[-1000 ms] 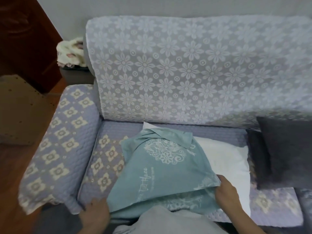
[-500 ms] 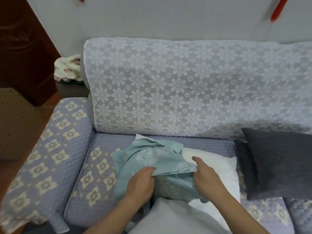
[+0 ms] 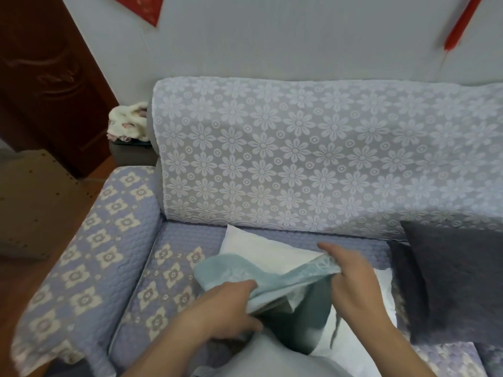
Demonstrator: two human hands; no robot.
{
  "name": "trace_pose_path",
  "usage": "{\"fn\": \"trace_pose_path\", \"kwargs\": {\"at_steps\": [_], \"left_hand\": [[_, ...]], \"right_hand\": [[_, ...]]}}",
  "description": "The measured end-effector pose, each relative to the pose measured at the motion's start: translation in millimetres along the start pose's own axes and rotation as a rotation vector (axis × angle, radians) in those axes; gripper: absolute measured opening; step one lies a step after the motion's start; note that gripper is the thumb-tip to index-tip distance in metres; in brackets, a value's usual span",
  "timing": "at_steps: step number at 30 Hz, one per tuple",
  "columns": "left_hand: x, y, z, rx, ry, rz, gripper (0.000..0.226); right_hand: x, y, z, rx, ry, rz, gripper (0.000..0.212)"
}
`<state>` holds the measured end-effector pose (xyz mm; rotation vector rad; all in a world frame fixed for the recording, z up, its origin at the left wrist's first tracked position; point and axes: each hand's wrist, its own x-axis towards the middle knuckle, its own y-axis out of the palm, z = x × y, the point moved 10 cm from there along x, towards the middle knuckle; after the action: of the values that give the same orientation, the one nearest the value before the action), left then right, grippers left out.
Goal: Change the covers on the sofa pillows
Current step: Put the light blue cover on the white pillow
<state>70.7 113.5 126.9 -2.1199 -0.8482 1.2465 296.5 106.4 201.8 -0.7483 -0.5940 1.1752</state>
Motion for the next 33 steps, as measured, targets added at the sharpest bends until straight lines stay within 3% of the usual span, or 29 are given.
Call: {"fn": "trace_pose_path", "kwargs": {"at_steps": [2, 6, 8, 10, 12, 14, 16, 18, 22, 25, 27, 29, 30, 33], "left_hand": [[6, -11, 6, -0.008, -0.033, -0.129, 0.028], [1, -64, 0, -0.375, -0.015, -0.459, 0.035], [-6, -82, -7, -0.663, 0.024, -0.482, 0.037], [-12, -98, -21, -0.791, 0.101, -0.484, 0.036], [-16, -114, -31, -0.725, 0.116, -0.522, 0.033], [-16, -129, -35, -0.529, 0.135, -0.587, 0.031], [-13, -133, -42, -0.307, 0.163, -0.598, 0.025], [-7, -128, -51, -0.156, 0.168, -0.552, 0.02], [-4, -132, -69, -0.194, 0.166, -0.488, 0.022], [-11, -130, -88, -0.36, 0.224, -0.277, 0.022], [-14, -126, -98, -0.265, 0.217, -0.211, 0.02], [-12, -138, -96, -0.201, 0.177, -0.354, 0.009], [-12, -148, -90, -0.241, 0.147, -0.455, 0.018], [-15, -170, -75, -0.435, 0.097, -0.663, 0.031]], "right_hand": [[0, -15, 15, 0.079, -0.06, -0.109, 0.066], [5, -14, 14, 0.266, 0.132, 0.042, 0.059], [8, -15, 23, 0.326, 0.086, 0.088, 0.045], [5, -11, 43, 0.389, 0.016, 0.185, 0.031], [-1, 5, 56, 0.319, -0.038, 0.363, 0.045], [6, 17, 44, -0.012, -0.067, 0.47, 0.056], [33, 3, 21, -0.322, -0.037, 0.376, 0.039], [61, -29, 8, -0.382, 0.05, 0.234, 0.018], [83, -72, 15, -0.076, 0.104, 0.133, 0.017], [77, -77, 29, 0.402, 0.157, 0.197, 0.014], [73, -75, 37, 0.537, 0.155, 0.224, 0.024], [70, -79, 44, 0.528, 0.106, 0.203, 0.026], [67, -81, 49, 0.537, 0.086, 0.213, 0.024], [44, -65, 63, 0.577, 0.049, 0.505, 0.012]]}}
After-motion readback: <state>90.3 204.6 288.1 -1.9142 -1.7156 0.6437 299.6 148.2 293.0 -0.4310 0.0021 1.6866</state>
